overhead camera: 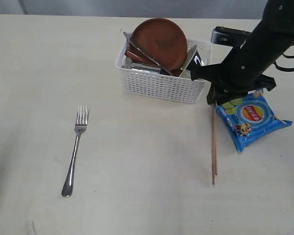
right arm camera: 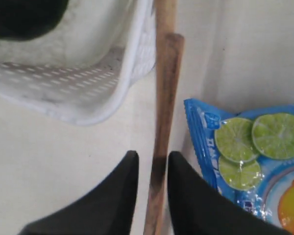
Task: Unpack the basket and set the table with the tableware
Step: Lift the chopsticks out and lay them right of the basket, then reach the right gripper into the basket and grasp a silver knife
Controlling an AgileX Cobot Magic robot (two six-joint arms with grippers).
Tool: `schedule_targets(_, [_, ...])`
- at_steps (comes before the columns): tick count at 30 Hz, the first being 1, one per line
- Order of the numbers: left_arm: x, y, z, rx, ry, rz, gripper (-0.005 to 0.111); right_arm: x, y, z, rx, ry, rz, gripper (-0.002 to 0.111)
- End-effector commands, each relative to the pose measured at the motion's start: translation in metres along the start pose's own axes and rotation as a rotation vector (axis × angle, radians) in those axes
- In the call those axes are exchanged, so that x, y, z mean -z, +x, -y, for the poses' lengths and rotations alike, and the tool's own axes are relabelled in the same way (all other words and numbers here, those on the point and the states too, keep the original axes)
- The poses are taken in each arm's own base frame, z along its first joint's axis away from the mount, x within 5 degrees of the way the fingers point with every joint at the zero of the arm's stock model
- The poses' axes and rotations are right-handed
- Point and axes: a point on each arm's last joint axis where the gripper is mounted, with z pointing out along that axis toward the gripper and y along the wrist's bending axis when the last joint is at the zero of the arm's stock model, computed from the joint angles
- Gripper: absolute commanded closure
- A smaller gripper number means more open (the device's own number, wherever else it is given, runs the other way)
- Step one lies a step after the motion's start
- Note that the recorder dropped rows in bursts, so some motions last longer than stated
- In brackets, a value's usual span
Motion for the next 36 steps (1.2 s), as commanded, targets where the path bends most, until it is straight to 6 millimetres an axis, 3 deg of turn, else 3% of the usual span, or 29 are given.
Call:
schedule_targets(1, [0.0, 0.001, 0.0, 0.003, -0.001, 0.0, 0.106, 0.0, -0.003, 0.002, -0.003, -0.002, 0.031, 0.064])
schedule_targets(8, [0.0, 0.001, 0.0, 0.003, -0.001, 0.0, 0.106, 0.015, -0.012, -0.004, 0.015, -0.015, 0.065, 0.065])
schedule_targets(12, [0.0, 0.001, 0.0, 0.003, -0.001, 0.0, 0.106, 0.052, -0.025, -0.016, 0.08, -0.041, 0.147, 0.065])
schedule_targets(15, [0.0, 0.001, 0.0, 0.003, -0.001, 0.0, 0.106, 0.087, -0.032, -0.052, 0.27, -0.077, 0.277, 0.065])
schedule_targets(17, [0.0, 0.001, 0.0, 0.003, -0.001, 0.0, 0.106, 0.096, -0.038, -0.079, 0.338, -0.107, 0.342, 0.065])
schedule_targets(21, [0.0, 0.001, 0.0, 0.003, -0.001, 0.0, 0.106, 0.078, -0.06, -0.124, 0.455, -0.115, 0.364, 0.065])
schedule_targets(24, [0.0, 0.001, 0.0, 0.003, -0.001, 0.0, 0.106, 0.046, -0.075, -0.147, 0.58, -0.033, 0.344, 0.063])
schedule_targets(27, [0.0, 0.001, 0.0, 0.003, -0.001, 0.0, 0.106, 0.021, -0.086, -0.155, 0.63, 0.024, 0.33, 0.055])
schedule_targets(36, [0.0, 0.001, 0.0, 0.003, -0.001, 0.0, 0.106, -0.02, -0.103, -0.157, 0.654, 0.075, 0.307, 0.055])
